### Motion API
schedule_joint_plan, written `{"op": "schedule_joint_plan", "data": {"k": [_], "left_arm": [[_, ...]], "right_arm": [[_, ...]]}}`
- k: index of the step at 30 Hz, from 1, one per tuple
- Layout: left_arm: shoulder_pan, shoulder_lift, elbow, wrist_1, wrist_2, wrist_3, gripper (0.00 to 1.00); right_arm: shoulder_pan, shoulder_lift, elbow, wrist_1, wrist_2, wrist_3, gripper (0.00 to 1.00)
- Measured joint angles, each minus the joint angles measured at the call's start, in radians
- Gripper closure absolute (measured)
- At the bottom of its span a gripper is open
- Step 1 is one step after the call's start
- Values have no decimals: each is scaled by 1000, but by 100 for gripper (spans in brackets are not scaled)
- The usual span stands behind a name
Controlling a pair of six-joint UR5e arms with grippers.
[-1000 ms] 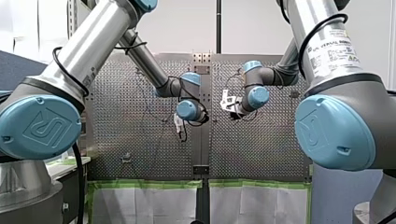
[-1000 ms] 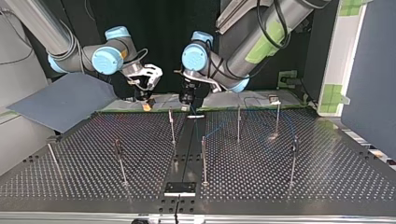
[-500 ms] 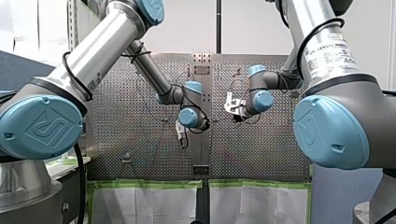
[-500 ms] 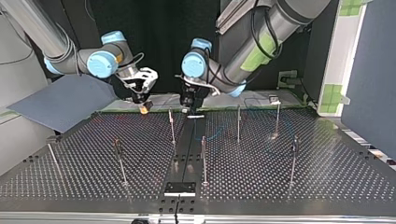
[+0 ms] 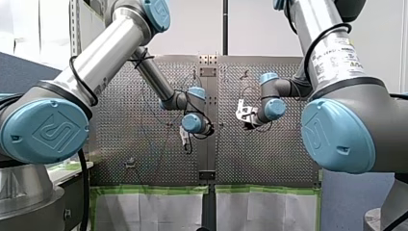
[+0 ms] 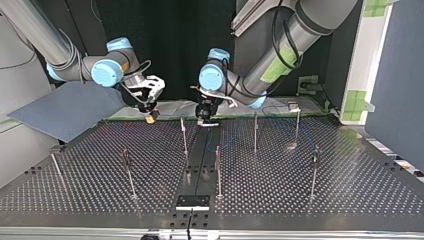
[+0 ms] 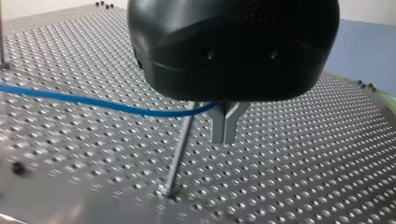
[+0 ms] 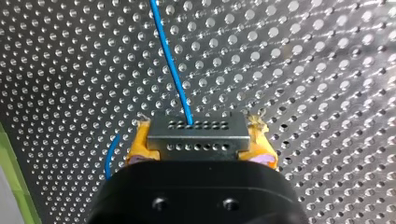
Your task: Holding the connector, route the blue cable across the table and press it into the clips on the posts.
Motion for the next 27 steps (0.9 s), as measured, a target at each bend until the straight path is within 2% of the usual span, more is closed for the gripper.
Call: {"op": "schedule_joint_plan", "data": {"k": [5,14,19,24,26,27], "left_arm": [[8,-34,43,3,2,0,100],[31,-40,126,-56,-4,3,100],[38,-40,140,-80,-5,9,100],[38,-40,142,-104,-6,13,100],[34,-40,142,-118,-6,16,75],[33,-40,142,-123,-6,18,75]], "right_arm": [[-10,6,-17,-2,-10,0,100],[-32,8,-46,-3,-17,1,100],[-48,9,-58,-2,-18,2,100],[-54,10,-61,-2,-19,2,100],[-57,9,-61,-2,-21,0,100],[-58,9,-61,-2,-23,-1,100]]}}
